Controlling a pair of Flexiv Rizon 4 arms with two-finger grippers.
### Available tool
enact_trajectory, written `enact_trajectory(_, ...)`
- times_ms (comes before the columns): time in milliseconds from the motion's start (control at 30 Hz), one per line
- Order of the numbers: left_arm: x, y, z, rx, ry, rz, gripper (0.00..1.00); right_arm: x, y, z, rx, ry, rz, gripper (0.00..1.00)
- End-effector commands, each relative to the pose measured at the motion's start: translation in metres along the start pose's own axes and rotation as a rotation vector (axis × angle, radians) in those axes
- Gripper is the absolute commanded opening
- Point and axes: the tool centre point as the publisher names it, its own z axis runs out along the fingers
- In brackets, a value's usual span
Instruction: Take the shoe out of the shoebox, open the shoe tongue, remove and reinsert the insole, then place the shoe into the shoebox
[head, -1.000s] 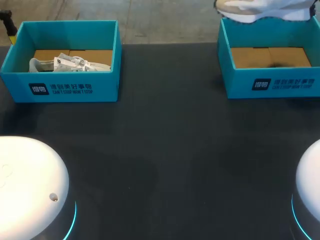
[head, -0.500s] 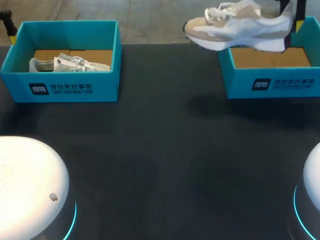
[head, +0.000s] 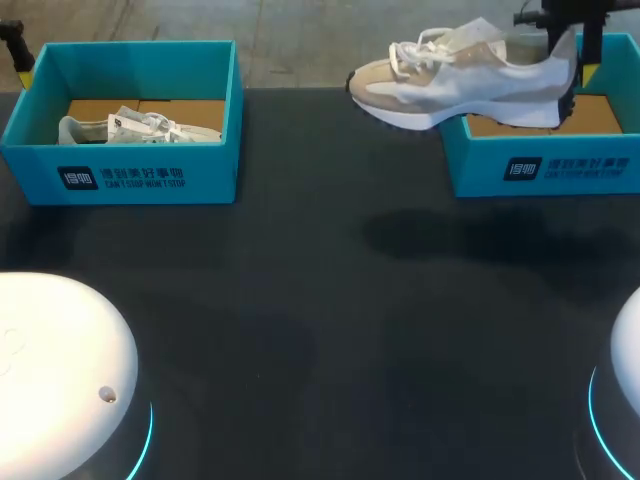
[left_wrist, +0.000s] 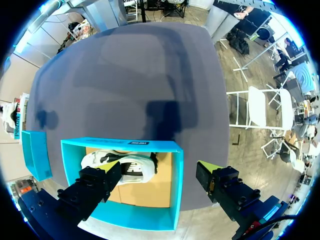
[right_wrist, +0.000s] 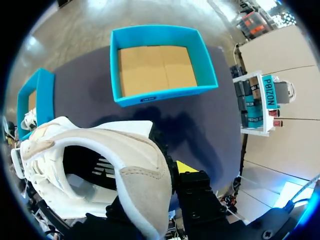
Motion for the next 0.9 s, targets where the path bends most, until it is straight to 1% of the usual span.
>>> enact_trajectory(33, 0.001, 0.0, -0.001, 0.0, 0.002, 0.001, 1.0, -0.003, -0.004, 0.001, -0.081, 0.008, 0.001, 0.0)
enact_trajectory(200, 0.001, 0.0, -0.001, 0.0, 0.002, 0.001, 1.0, -0.003, -0.004, 0.001, -0.081, 0.008, 0.001, 0.0)
enact_trajectory(300, 0.001, 0.0, -0.001, 0.0, 0.002, 0.001, 1.0, 0.022, -0.015, 0.004, -0.079, -0.046, -0.024, 0.0)
enact_trajectory(400, 0.001, 0.0, -0.001, 0.0, 0.002, 0.001, 1.0, 0.041, -0.034, 0.01, -0.088, -0.033, -0.046, 0.0)
enact_trajectory(567, 0.001, 0.0, -0.001, 0.0, 0.002, 0.001, 1.0, 0.069, -0.074, 0.02, -0.11, -0.011, -0.056, 0.0)
enact_trajectory(767, 0.001, 0.0, -0.001, 0.0, 0.002, 0.001, 1.0, 0.103, -0.12, 0.036, -0.126, -0.009, -0.023, 0.0)
enact_trajectory(900, 0.001, 0.0, -0.001, 0.0, 0.002, 0.001, 1.0, 0.122, -0.141, 0.053, -0.112, -0.009, -0.03, 0.0)
